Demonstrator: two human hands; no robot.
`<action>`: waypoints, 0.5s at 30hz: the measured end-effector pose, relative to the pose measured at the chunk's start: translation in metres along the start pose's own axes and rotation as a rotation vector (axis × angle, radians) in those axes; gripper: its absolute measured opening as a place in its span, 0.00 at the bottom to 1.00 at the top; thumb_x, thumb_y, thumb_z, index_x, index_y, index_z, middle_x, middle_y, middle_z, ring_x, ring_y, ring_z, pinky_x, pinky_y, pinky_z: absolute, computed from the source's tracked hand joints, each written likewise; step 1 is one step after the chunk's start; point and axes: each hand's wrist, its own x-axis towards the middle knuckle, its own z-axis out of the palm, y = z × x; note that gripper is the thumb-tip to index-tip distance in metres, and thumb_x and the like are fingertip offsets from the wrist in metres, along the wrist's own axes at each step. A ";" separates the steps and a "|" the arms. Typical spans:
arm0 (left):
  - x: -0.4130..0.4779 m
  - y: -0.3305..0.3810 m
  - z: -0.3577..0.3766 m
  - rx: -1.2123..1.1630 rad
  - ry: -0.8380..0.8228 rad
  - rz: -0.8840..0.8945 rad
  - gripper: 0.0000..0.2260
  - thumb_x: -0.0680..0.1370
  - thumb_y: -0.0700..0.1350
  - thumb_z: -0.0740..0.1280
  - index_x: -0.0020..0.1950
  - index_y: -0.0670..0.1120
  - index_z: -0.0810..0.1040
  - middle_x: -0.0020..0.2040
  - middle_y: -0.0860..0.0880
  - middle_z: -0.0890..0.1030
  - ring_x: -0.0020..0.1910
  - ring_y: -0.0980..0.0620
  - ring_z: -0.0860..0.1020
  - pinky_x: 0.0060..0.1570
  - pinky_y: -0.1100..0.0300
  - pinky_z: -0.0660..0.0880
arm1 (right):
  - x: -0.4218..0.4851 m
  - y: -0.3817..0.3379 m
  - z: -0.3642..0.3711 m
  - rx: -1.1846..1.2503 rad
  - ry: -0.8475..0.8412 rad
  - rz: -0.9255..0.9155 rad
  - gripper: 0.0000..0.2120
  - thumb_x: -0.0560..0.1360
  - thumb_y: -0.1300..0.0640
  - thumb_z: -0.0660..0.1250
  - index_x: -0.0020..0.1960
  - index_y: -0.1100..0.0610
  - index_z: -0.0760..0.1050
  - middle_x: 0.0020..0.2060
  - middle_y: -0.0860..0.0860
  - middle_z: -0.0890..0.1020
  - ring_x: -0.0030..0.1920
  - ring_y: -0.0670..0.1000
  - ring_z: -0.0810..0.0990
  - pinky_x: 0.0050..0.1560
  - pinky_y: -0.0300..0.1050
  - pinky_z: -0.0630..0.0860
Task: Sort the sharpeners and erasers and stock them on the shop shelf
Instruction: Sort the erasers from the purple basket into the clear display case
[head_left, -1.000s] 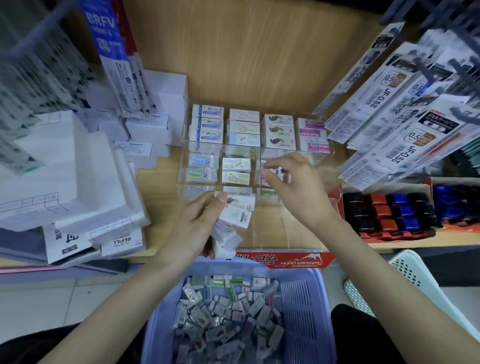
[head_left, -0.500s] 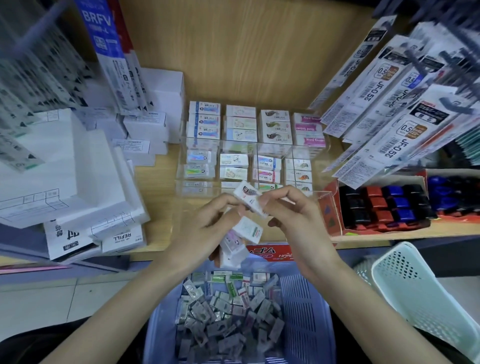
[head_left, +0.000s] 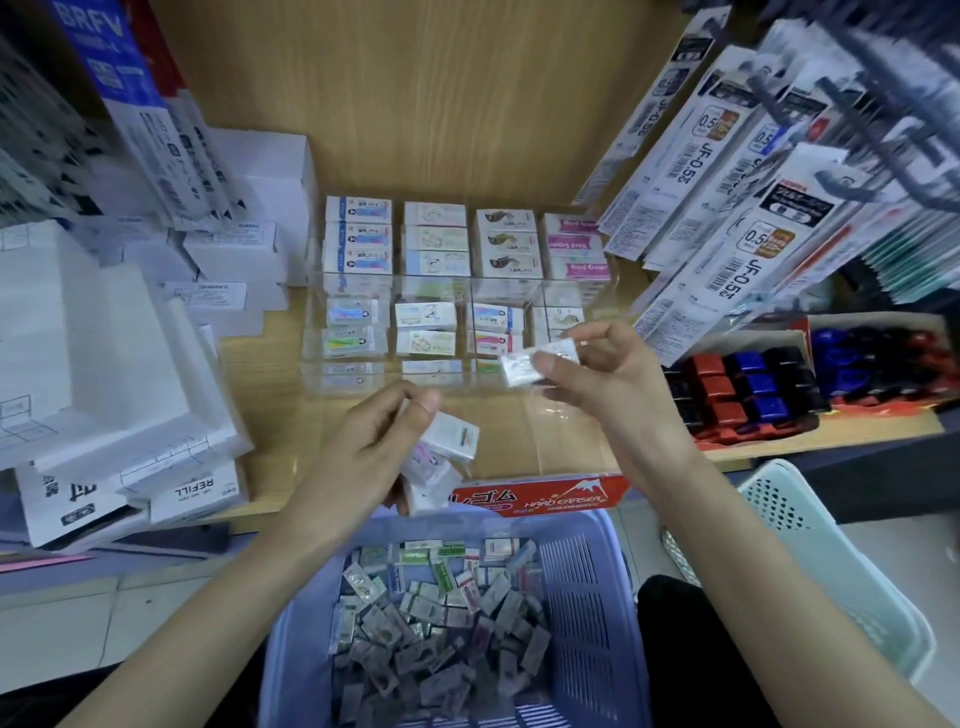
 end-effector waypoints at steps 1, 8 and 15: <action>0.000 0.001 0.000 -0.023 0.017 -0.002 0.18 0.73 0.56 0.59 0.45 0.40 0.75 0.28 0.51 0.76 0.23 0.55 0.73 0.19 0.65 0.67 | 0.008 0.000 -0.005 -0.014 0.109 -0.002 0.14 0.69 0.64 0.73 0.46 0.55 0.69 0.44 0.61 0.81 0.37 0.52 0.82 0.36 0.42 0.77; -0.001 0.005 0.003 -0.071 0.028 -0.012 0.17 0.73 0.57 0.58 0.44 0.44 0.77 0.28 0.50 0.78 0.24 0.56 0.73 0.20 0.65 0.67 | 0.047 -0.003 -0.025 -0.120 0.304 -0.074 0.10 0.73 0.66 0.69 0.49 0.58 0.70 0.43 0.58 0.81 0.34 0.50 0.83 0.36 0.46 0.81; 0.003 0.003 0.003 -0.100 0.075 -0.020 0.16 0.73 0.57 0.58 0.43 0.45 0.77 0.29 0.49 0.78 0.25 0.55 0.75 0.19 0.65 0.67 | 0.068 0.003 -0.020 -0.428 0.240 -0.030 0.18 0.69 0.69 0.72 0.52 0.55 0.71 0.45 0.54 0.80 0.41 0.50 0.82 0.37 0.38 0.79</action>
